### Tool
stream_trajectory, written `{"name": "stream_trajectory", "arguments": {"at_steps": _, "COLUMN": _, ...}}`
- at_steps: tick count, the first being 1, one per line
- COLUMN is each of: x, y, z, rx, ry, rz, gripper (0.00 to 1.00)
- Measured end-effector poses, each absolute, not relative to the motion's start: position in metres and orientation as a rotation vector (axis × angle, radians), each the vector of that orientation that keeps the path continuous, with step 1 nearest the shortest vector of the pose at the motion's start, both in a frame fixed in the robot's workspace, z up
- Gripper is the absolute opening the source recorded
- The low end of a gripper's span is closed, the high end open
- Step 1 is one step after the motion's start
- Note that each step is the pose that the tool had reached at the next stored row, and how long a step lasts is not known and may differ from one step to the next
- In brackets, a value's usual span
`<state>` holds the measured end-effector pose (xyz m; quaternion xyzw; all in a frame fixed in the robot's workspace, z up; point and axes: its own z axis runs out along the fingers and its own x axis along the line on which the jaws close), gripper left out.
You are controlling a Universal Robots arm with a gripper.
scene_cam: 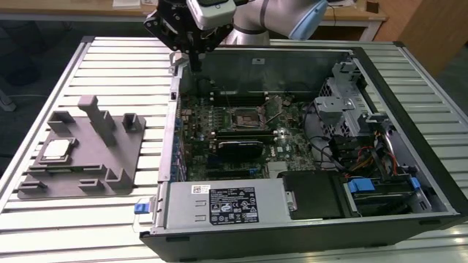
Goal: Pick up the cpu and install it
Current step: 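Reach for the cpu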
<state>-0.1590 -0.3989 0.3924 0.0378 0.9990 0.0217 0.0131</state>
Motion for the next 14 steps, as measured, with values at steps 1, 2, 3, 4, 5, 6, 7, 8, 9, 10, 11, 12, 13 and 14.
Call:
{"name": "stream_trajectory", "arguments": {"at_steps": 1, "x": -0.161, "y": -0.399, "z": 0.392, "rx": 0.118, "ry": 3.113, "rz": 0.068, "gripper": 0.11}}
{"name": "stream_trajectory", "arguments": {"at_steps": 2, "x": -0.164, "y": -0.399, "z": 0.392, "rx": 0.118, "ry": 3.112, "rz": 0.068, "gripper": 0.11}}
{"name": "stream_trajectory", "arguments": {"at_steps": 3, "x": -0.167, "y": -0.399, "z": 0.392, "rx": 0.118, "ry": 3.112, "rz": 0.068, "gripper": 0.11}}
{"name": "stream_trajectory", "arguments": {"at_steps": 4, "x": -0.170, "y": -0.399, "z": 0.392, "rx": 0.118, "ry": 3.112, "rz": 0.068, "gripper": 0.11}}
{"name": "stream_trajectory", "arguments": {"at_steps": 5, "x": -0.172, "y": -0.399, "z": 0.392, "rx": 0.118, "ry": 3.112, "rz": 0.068, "gripper": 0.11}}
{"name": "stream_trajectory", "arguments": {"at_steps": 6, "x": -0.175, "y": -0.399, "z": 0.392, "rx": 0.118, "ry": 3.113, "rz": 0.068, "gripper": 0.11}}
{"name": "stream_trajectory", "arguments": {"at_steps": 7, "x": -0.177, "y": -0.399, "z": 0.392, "rx": 0.118, "ry": 3.113, "rz": 0.068, "gripper": 0.11}}
{"name": "stream_trajectory", "arguments": {"at_steps": 8, "x": -0.180, "y": -0.399, "z": 0.392, "rx": 0.118, "ry": 3.113, "rz": 0.068, "gripper": 0.11}}
{"name": "stream_trajectory", "arguments": {"at_steps": 9, "x": -0.183, "y": -0.399, "z": 0.392, "rx": 0.118, "ry": 3.113, "rz": 0.068, "gripper": 0.11}}
{"name": "stream_trajectory", "arguments": {"at_steps": 10, "x": -0.185, "y": -0.399, "z": 0.392, "rx": 0.118, "ry": 3.113, "rz": 0.068, "gripper": 0.11}}
{"name": "stream_trajectory", "arguments": {"at_steps": 11, "x": -0.187, "y": -0.399, "z": 0.392, "rx": 0.118, "ry": 3.112, "rz": 0.068, "gripper": 0.11}}
{"name": "stream_trajectory", "arguments": {"at_steps": 12, "x": -0.190, "y": -0.399, "z": 0.392, "rx": 0.118, "ry": 3.112, "rz": 0.068, "gripper": 0.11}}
{"name": "stream_trajectory", "arguments": {"at_steps": 13, "x": -0.192, "y": -0.399, "z": 0.392, "rx": 0.118, "ry": 3.113, "rz": 0.068, "gripper": 0.11}}
{"name": "stream_trajectory", "arguments": {"at_steps": 14, "x": -0.194, "y": -0.399, "z": 0.391, "rx": 0.118, "ry": 3.112, "rz": 0.068, "gripper": 0.11}}
